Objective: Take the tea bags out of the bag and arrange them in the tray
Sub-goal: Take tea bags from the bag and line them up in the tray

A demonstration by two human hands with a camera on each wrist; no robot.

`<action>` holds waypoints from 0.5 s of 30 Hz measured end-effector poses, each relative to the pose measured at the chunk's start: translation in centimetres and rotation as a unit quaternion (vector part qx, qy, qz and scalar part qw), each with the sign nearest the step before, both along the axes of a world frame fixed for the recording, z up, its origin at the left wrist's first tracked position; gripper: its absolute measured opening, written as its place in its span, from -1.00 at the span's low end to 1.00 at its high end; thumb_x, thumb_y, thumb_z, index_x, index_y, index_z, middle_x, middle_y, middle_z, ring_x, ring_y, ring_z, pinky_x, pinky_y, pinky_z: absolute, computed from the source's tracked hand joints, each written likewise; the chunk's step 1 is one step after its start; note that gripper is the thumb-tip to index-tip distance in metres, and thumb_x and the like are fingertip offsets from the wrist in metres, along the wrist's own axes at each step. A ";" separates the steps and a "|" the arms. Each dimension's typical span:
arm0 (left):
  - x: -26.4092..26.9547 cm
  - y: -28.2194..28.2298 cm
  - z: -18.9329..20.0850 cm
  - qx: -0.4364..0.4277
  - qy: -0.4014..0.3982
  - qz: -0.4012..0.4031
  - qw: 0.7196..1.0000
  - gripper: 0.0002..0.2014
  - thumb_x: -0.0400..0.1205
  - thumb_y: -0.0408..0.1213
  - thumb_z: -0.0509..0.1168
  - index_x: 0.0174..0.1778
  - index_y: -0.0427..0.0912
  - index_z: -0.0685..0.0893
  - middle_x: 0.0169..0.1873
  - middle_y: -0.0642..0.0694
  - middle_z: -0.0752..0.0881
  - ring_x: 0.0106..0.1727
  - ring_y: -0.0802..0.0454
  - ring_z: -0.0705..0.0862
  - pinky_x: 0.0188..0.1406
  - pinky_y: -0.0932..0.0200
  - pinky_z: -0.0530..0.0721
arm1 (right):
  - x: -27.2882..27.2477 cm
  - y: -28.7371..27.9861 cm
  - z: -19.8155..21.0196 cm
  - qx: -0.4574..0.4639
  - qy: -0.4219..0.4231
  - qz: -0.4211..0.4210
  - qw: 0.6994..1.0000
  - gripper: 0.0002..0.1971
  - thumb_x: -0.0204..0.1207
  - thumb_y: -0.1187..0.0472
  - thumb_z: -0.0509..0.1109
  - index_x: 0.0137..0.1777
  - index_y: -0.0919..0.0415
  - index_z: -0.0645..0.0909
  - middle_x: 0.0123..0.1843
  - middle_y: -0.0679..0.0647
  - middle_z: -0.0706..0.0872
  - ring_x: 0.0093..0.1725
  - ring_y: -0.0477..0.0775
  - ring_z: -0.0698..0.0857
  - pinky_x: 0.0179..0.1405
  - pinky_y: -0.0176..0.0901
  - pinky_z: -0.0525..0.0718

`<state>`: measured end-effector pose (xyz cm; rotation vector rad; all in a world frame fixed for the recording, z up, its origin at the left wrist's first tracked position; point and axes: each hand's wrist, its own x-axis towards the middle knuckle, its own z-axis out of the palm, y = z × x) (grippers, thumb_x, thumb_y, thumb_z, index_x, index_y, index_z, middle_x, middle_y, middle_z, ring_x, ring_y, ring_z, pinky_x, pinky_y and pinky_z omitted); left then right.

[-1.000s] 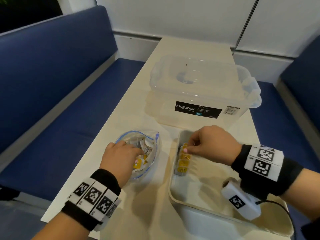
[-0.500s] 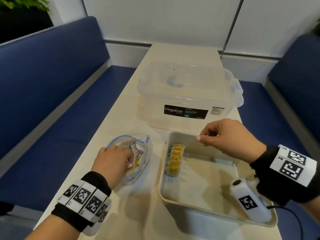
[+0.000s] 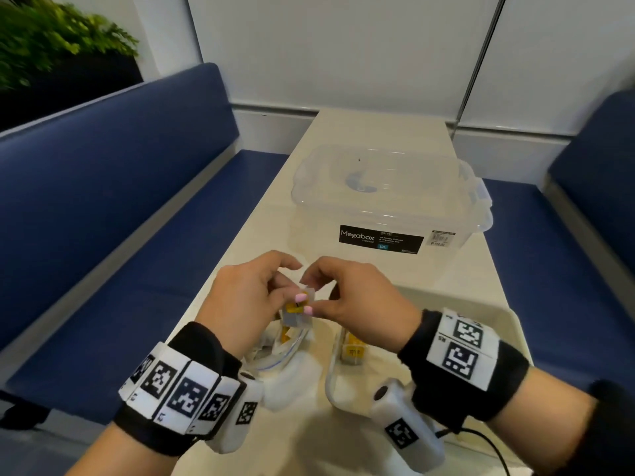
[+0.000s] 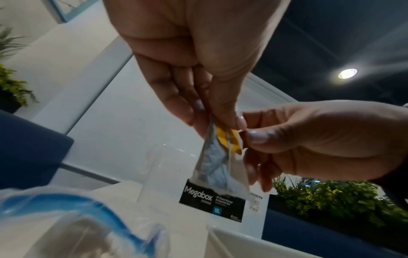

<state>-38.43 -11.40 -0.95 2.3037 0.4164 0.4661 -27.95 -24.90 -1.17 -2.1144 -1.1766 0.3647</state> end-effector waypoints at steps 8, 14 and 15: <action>0.0 -1.1 0.9 -0.127 -0.075 0.031 0.989 -0.82 0.48 0.05 0.35 -0.04 0.15 0.61 -0.13 0.09 0.75 -0.18 0.23 0.74 -0.20 0.30 0.72 | 0.1 -0.2 0.1 0.130 0.156 -0.062 0.977 -0.72 0.40 0.36 0.53 -0.31 -0.01 0.55 -0.38 0.03 0.70 -0.44 -0.04 0.69 -0.34 -0.17 0.70; -0.2 -1.9 -1.0 -0.176 -0.015 0.013 0.984 -0.77 0.44 -0.24 0.51 -0.06 0.02 0.64 -0.17 -0.01 0.80 -0.24 0.11 0.78 -0.14 0.16 0.77 | 0.2 -1.1 0.5 0.168 0.233 -0.075 0.955 -0.84 0.52 0.32 0.43 -0.21 0.10 0.54 -0.31 0.15 0.75 -0.41 0.04 0.72 -0.41 -0.27 0.63; -0.1 -1.9 -1.1 -0.162 -0.023 0.020 0.986 -0.80 0.45 -0.26 0.51 -0.10 0.03 0.66 -0.21 0.00 0.80 -0.26 0.12 0.77 -0.16 0.19 0.76 | 0.3 -1.2 0.5 0.163 0.215 -0.078 0.960 -0.85 0.53 0.27 0.42 -0.22 0.08 0.55 -0.27 0.14 0.75 -0.40 0.02 0.71 -0.42 -0.30 0.60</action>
